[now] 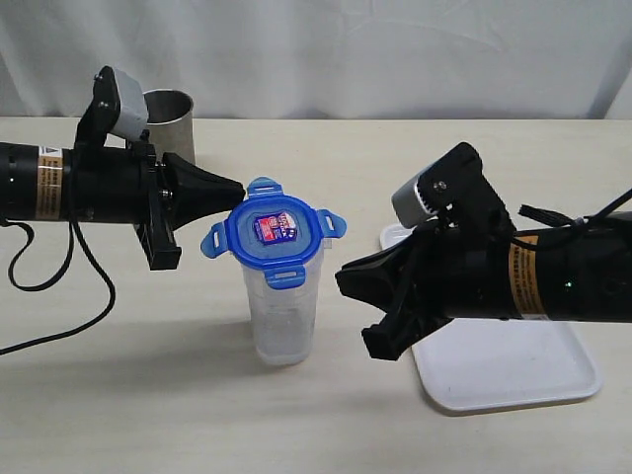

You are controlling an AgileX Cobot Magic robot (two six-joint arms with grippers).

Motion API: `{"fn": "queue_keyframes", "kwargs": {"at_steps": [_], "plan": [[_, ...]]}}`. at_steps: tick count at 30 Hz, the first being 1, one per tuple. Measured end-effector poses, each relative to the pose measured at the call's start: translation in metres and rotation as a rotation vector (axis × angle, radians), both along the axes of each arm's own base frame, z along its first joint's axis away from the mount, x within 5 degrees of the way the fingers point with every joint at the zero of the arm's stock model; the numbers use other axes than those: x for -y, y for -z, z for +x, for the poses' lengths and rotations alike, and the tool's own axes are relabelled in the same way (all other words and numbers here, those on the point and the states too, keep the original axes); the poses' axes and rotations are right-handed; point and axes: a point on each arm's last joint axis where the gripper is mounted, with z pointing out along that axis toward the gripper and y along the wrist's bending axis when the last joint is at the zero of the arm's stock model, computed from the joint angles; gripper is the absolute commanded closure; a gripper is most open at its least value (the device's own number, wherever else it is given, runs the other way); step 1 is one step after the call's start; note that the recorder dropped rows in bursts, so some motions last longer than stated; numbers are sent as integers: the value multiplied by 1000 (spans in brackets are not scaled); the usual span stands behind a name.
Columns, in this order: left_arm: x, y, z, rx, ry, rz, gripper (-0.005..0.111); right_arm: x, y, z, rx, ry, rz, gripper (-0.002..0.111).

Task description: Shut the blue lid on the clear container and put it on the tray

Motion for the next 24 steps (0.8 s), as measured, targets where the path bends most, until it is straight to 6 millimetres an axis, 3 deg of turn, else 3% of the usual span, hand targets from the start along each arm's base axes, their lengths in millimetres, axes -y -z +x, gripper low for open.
{"fn": "queue_keyframes", "kwargs": {"at_steps": [13,24], "plan": [[0,0,0,-14,-3,-7,107,-3,5,2,-15,-15,17,104],[16,2,-2,-20,6,20,107,-3,5,2,-15,-14,19,104]]}}
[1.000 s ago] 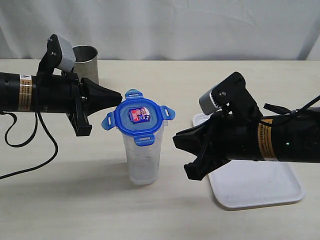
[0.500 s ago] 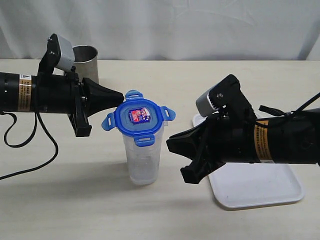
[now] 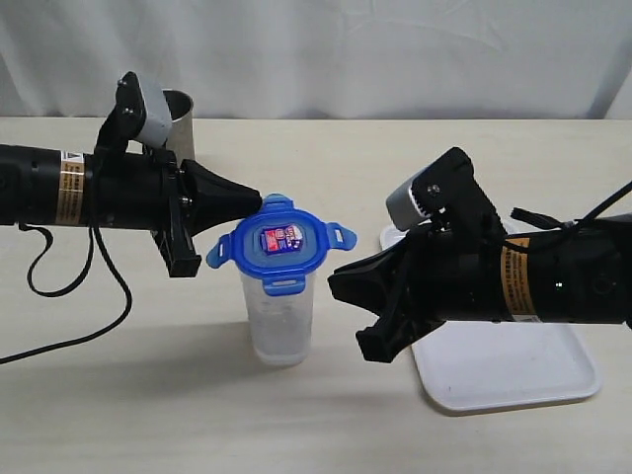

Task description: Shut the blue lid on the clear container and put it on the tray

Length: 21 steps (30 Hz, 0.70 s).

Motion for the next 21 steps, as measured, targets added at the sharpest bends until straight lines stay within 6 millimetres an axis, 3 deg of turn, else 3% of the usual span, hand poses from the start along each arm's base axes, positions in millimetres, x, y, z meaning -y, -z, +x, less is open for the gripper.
{"fn": "queue_keyframes", "kwargs": {"at_steps": [6,21], "plan": [[-7,1,3,-1,-35,7,107,1,0,0,6,3,-8,104],[-3,-4,-1,15,21,-41,107,3,2,3,12,35,-33,104]]}}
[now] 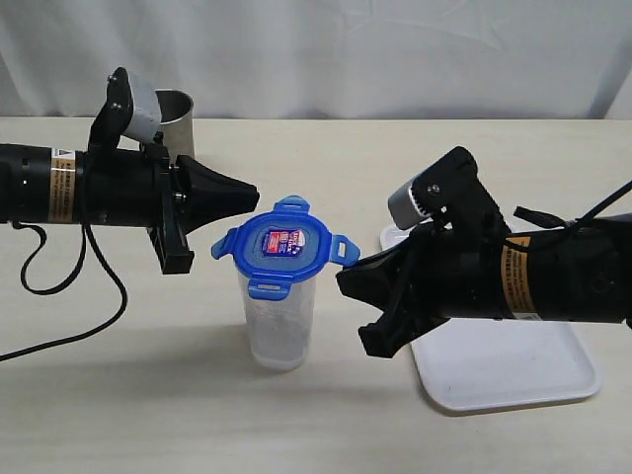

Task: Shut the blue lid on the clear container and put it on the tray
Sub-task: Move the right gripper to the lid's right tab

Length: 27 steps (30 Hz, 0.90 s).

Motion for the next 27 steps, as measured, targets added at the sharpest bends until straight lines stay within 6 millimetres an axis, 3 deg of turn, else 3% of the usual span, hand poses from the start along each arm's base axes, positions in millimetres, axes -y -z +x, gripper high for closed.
{"fn": "queue_keyframes", "kwargs": {"at_steps": [8,15,21,27], "plan": [[-1,-13,-4,40,-5,18,107,8,-5,3,46,67,-54,104],[-29,-21,-5,8,-156,70,107,26,-43,-6,181,210,-44,104],[-39,-16,-6,-71,-187,74,107,12,-63,-27,181,12,144,104],[-37,-17,-8,-86,-170,61,107,0,-57,-32,111,-120,215,104]]}}
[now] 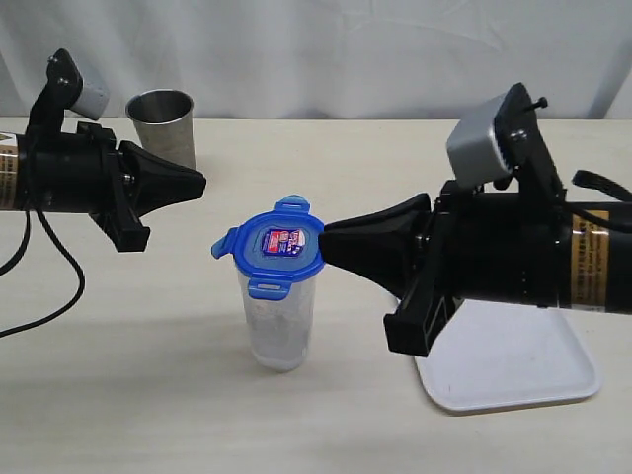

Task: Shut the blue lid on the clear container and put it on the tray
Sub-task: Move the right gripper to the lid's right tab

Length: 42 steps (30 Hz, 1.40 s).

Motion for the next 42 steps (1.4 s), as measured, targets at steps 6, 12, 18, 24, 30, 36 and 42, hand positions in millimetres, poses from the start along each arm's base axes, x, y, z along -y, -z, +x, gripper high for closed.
{"fn": "queue_keyframes", "kwargs": {"at_steps": [6,12,18,24,30,36,42], "plan": [[0,0,0,-2,2,-4,107,-5,21,10,-76,4,-40,104],[0,0,0,-2,2,-4,107,-7,33,15,-117,1,-61,104],[0,0,0,-2,2,-4,107,-9,43,20,-132,-1,-79,104],[0,0,0,-2,0,-3,107,-11,46,25,-108,18,-67,104],[0,0,0,-2,0,-3,107,-10,48,28,-95,38,-80,104],[0,0,0,-2,0,-3,107,-10,55,31,-116,49,-98,104],[0,0,0,-2,0,-3,107,-11,54,32,-97,52,-84,104]]}}
